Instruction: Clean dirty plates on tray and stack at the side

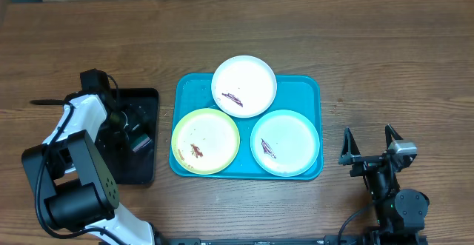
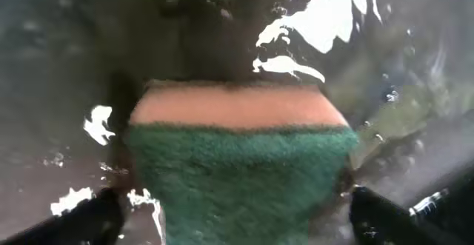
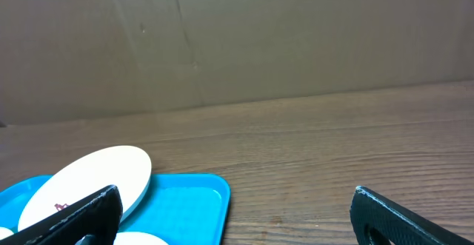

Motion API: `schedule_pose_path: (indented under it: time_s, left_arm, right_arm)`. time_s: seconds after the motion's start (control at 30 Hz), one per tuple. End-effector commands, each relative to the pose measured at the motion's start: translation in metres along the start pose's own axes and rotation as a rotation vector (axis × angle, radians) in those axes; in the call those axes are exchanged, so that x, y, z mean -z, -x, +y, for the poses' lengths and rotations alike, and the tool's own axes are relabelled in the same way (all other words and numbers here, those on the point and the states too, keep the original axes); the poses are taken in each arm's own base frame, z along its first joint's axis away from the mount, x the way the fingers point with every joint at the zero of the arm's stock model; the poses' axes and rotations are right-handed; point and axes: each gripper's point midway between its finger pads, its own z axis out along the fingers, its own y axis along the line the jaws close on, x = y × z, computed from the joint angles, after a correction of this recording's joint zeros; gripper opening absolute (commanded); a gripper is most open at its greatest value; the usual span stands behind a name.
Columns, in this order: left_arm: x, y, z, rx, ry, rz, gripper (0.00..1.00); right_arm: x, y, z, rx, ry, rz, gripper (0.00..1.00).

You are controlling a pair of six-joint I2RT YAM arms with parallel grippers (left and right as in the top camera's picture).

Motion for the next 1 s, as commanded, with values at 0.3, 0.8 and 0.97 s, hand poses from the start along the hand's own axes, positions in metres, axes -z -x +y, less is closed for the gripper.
schedule_pose_path:
  time_s: [0.3, 0.8, 0.97]
  left_arm:
    - [-0.002, 0.003, 0.004, 0.002, 0.028, 0.018, 0.04]
    - [0.178, 0.042, -0.022, -0.016, -0.021, -0.100, 0.04]
    - [0.227, 0.042, -0.026, -0.053, -0.076, -0.210, 0.04]
  right_arm:
    - [0.000, -0.002, -0.003, 0.004, -0.011, -0.004, 1.00]
    - [0.000, -0.002, -0.003, 0.004, -0.012, -0.004, 1.00]
    - [0.000, -0.002, -0.003, 0.004, -0.012, -0.004, 1.00]
